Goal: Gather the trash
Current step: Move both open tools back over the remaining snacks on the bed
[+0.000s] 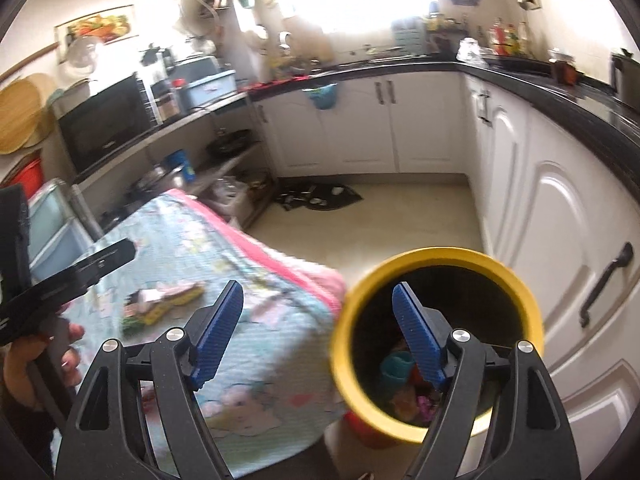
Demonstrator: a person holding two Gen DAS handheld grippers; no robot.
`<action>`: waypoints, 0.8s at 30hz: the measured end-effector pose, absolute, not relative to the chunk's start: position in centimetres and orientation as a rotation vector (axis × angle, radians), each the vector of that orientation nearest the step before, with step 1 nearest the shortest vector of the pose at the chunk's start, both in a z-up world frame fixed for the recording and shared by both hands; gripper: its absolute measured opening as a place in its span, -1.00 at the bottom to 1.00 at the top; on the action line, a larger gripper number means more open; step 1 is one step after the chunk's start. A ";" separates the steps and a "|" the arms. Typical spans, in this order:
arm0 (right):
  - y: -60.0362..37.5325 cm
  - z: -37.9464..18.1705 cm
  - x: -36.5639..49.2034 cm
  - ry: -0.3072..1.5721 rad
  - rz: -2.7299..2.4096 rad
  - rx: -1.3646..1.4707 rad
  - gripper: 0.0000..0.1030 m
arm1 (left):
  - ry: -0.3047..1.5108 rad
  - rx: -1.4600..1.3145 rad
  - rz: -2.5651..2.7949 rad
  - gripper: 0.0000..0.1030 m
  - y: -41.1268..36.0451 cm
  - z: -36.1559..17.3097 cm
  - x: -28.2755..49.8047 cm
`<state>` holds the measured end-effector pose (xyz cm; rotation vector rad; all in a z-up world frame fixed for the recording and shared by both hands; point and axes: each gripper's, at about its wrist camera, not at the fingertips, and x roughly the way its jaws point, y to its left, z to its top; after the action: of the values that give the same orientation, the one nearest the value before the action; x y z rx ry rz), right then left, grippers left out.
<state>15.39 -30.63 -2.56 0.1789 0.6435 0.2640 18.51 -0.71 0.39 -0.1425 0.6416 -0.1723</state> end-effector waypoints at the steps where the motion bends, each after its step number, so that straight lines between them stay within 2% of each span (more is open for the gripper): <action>1: -30.0 -2.4 15.2 0.643 0.282 0.178 0.45 | 0.635 -0.145 -0.158 0.79 0.0 0.6 18.2; 24: -20.0 -1.8 11.8 0.682 0.512 0.073 0.45 | 0.640 -0.155 0.011 0.79 8.3 -0.8 15.3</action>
<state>11.76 -20.03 -1.78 0.0731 0.6822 0.5115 15.30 8.25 -0.79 -0.1547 0.6395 0.0106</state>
